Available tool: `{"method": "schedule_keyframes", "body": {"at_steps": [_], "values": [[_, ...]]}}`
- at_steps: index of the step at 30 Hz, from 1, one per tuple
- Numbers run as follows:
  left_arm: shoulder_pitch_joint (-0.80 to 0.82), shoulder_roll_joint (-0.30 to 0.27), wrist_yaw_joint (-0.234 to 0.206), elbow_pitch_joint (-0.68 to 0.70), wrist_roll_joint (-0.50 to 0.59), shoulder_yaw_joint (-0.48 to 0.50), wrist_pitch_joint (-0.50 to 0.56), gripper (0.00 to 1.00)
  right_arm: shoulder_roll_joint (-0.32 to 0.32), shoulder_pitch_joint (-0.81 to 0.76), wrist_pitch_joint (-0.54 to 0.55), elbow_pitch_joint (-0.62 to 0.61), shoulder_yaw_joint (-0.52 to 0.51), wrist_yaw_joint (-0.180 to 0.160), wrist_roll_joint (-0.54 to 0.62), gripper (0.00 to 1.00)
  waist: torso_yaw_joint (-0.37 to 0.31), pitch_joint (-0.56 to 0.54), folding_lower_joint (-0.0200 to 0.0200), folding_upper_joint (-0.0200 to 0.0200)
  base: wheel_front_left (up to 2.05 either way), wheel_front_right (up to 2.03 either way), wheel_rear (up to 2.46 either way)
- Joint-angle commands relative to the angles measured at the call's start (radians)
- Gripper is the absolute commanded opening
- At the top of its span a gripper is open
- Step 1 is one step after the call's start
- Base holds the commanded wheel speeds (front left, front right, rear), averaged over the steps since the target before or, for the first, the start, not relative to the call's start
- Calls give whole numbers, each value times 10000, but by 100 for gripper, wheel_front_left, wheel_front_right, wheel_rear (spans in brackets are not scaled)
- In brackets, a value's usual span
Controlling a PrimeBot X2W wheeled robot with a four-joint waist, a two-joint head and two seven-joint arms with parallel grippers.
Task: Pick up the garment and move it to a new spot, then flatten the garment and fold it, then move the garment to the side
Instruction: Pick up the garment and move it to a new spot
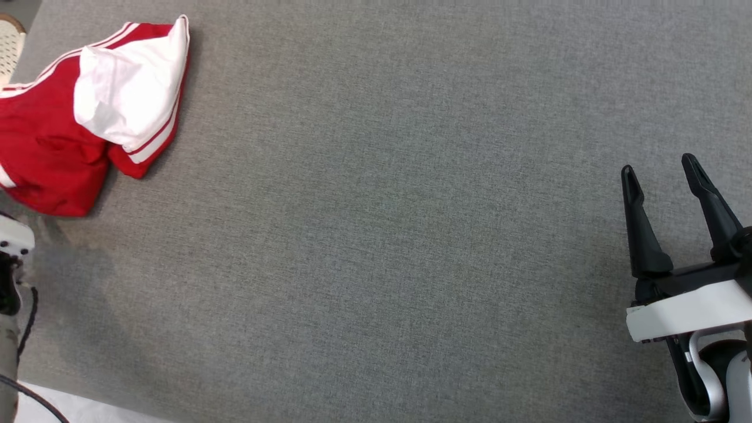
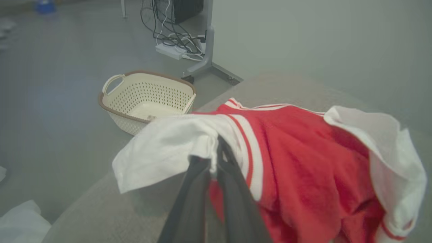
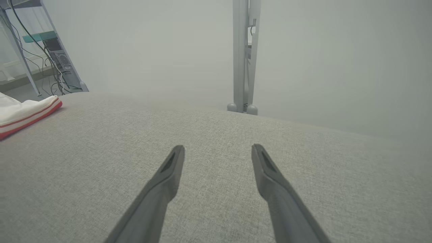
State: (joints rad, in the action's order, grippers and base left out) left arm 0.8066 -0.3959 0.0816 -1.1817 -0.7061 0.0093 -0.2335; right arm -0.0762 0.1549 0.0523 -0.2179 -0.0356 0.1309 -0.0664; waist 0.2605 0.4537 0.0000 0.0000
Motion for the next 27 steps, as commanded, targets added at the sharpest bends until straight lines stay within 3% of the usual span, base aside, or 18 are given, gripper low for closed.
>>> {"method": "schedule_keyframes", "body": {"at_steps": [1,7,15,19,27], "values": [[263,-161,-142,251,256,-84,-169,0,-39,45,-57,-17,-65,1,-19,100,109,-182,0,0,0,0,0],[297,-470,-572,2601,1157,344,-299,0,70,-39,-241,197,-135,-1,-143,100,228,-726,0,0,0,0,0],[-1210,231,-877,7217,3091,741,-297,0,213,-240,-681,639,-173,-1,-440,100,-284,-1750,0,0,0,0,0],[-2266,895,-798,9314,3769,75,-299,0,230,-439,-933,875,-247,-1,-730,100,-854,-2080,0,0,0,0,0],[-3305,1730,-599,11372,4426,-1693,310,0,226,-382,-1289,1118,-246,-1,-1131,100,-2001,-2043,0,0,0,0,0]]}}
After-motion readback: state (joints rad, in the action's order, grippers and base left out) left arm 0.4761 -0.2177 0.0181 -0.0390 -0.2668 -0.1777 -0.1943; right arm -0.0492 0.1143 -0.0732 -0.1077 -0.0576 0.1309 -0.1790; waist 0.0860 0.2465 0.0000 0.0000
